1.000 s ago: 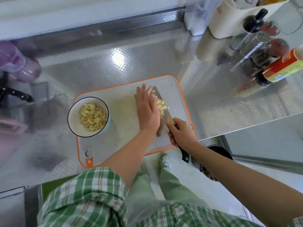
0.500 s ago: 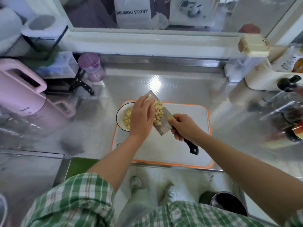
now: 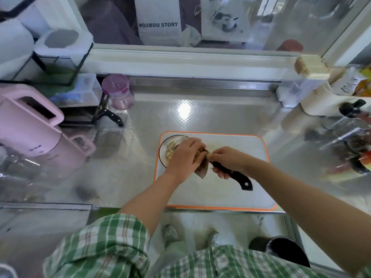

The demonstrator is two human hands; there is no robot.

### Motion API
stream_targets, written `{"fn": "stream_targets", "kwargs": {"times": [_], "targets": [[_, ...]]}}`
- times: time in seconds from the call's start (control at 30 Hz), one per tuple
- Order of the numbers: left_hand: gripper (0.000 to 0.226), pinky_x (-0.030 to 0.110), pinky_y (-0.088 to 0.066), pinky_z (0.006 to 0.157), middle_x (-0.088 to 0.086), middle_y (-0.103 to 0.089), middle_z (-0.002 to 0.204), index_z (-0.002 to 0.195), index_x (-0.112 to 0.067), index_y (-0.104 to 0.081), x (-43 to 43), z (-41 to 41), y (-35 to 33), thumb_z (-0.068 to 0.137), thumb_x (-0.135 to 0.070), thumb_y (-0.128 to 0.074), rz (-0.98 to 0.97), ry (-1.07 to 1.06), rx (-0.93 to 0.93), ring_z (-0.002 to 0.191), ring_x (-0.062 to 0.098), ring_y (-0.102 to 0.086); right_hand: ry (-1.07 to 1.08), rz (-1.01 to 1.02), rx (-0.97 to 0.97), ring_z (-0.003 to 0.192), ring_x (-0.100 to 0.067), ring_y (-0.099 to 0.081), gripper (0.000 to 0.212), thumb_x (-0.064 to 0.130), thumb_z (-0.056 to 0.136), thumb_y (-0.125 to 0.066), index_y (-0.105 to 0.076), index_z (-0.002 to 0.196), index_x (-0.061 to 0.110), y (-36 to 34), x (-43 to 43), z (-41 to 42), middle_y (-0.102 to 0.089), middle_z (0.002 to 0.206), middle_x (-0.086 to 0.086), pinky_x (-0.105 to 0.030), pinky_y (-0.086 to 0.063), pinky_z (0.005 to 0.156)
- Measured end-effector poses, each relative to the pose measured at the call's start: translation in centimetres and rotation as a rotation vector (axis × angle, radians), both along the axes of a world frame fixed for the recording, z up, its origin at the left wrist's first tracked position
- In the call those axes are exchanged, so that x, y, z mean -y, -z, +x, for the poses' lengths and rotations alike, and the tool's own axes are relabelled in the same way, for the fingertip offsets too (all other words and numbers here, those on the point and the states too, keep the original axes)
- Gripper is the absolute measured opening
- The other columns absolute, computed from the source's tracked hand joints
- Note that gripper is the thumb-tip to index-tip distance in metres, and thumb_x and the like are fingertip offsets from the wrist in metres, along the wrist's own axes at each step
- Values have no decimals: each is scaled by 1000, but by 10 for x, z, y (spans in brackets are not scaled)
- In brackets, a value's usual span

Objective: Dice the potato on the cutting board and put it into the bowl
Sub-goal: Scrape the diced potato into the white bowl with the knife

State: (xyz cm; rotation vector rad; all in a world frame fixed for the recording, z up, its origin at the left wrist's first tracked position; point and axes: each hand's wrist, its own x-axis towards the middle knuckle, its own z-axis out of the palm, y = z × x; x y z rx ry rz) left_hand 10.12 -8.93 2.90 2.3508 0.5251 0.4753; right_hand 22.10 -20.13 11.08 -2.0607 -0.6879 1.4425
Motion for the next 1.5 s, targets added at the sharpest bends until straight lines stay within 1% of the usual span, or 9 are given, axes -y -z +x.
{"fn": "stream_targets", "kwargs": {"times": [0.23, 0.5, 0.63, 0.83, 1.03, 1.2, 1.3, 1.4, 1.5], "targets": [[13, 23, -43, 81, 6, -61, 101, 101, -5, -61, -3, -1, -7, 89, -3, -57, -45, -123, 89, 90, 19, -58, 44, 22, -39, 42, -17, -52, 21, 13, 97, -48, -53, 78, 6, -10, -5, -1, -57, 59, -7, -23, -43, 42], [5, 32, -44, 74, 8, -60, 96, 91, -3, -61, -12, -7, -1, 88, -1, -58, 26, -186, 91, 81, 23, -58, 98, 22, -89, 40, -17, -50, 21, 14, 99, -49, -51, 78, 8, -11, 1, 4, -55, 58, -7, -22, -41, 38], [5, 22, -38, 71, 9, -61, 95, 87, -3, -62, -17, -5, 4, 86, 1, -59, 62, -225, 56, 80, 23, -57, 128, 25, -94, 40, -17, -49, 23, 14, 99, -48, -50, 77, 8, -11, 8, 9, -55, 57, -6, -22, -40, 38], [5, 42, -48, 72, 9, -63, 92, 89, -6, -62, -27, -4, 14, 88, -7, -58, 71, -313, -85, 83, 29, -59, 182, 35, -71, 38, -18, -48, 22, 13, 98, -49, -48, 76, 9, -13, 14, 20, -53, 59, -9, -22, -38, 36], [5, 40, -47, 71, 6, -63, 70, 76, -12, -67, -29, -3, 6, 80, -9, -66, 196, -379, -137, 76, 31, -58, 212, 71, -62, 39, -18, -49, 21, 15, 99, -48, -47, 79, 9, -7, 14, 24, -52, 59, -8, -22, -38, 37], [36, 28, -36, 89, 1, -59, 95, 91, -12, -61, -19, -2, 0, 85, -45, -47, 59, -250, 28, 96, 22, -49, 185, 97, -43, 40, -19, -50, 23, 16, 98, -47, -49, 77, 9, 1, 11, 16, -54, 59, -8, -22, -39, 38], [68, 23, -22, 103, 3, -45, 127, 117, -13, -54, -10, -3, 0, 76, -66, -44, -36, -84, -55, 120, 17, -35, 152, 107, -33, 40, -19, -50, 22, 16, 98, -46, -52, 79, 8, 2, 11, 13, -54, 61, -9, -23, -40, 39], [83, 31, -16, 113, 6, -34, 141, 133, -12, -43, -10, -4, 13, 75, -71, -37, -20, -74, -151, 132, 22, -27, 122, 106, -39, 41, -19, -50, 21, 17, 98, -46, -52, 81, 7, 2, 13, 12, -54, 62, -10, -24, -41, 39], [88, 35, -18, 114, 11, -37, 142, 138, -7, -39, -14, -6, 18, 76, -68, -26, 14, -209, -220, 133, 28, -30, 94, 90, -50, 42, -20, -50, 18, 17, 97, -46, -51, 83, 7, 2, 19, 14, -54, 63, -10, -24, -41, 39]]}}
